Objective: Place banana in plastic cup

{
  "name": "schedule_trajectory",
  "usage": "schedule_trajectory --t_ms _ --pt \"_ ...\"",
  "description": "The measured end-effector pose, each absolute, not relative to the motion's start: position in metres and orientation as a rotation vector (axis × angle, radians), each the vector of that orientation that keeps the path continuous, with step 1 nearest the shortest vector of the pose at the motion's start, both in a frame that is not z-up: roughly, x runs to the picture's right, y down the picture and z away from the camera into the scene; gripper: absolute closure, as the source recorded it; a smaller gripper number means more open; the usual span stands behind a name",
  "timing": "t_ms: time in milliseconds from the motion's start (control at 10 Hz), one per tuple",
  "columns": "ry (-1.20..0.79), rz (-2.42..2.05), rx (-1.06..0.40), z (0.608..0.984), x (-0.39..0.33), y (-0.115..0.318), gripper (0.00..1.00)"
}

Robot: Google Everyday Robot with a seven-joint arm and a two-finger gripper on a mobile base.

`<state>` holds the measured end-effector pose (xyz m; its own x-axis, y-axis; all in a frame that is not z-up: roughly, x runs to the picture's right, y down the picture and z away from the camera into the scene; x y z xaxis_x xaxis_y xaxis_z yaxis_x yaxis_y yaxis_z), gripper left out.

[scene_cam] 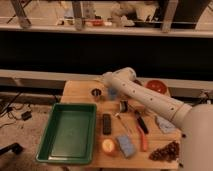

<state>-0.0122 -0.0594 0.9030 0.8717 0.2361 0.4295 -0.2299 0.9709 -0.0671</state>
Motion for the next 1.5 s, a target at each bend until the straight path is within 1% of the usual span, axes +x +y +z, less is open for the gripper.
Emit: schedule_trajectory --t_ms 900,1500 --pt "-0.393 0.301 -0.013 0.897 0.021 -0.033 0.88" --pt "-0.361 0.332 -0.027 0.904 0.038 -0.023 0.88"
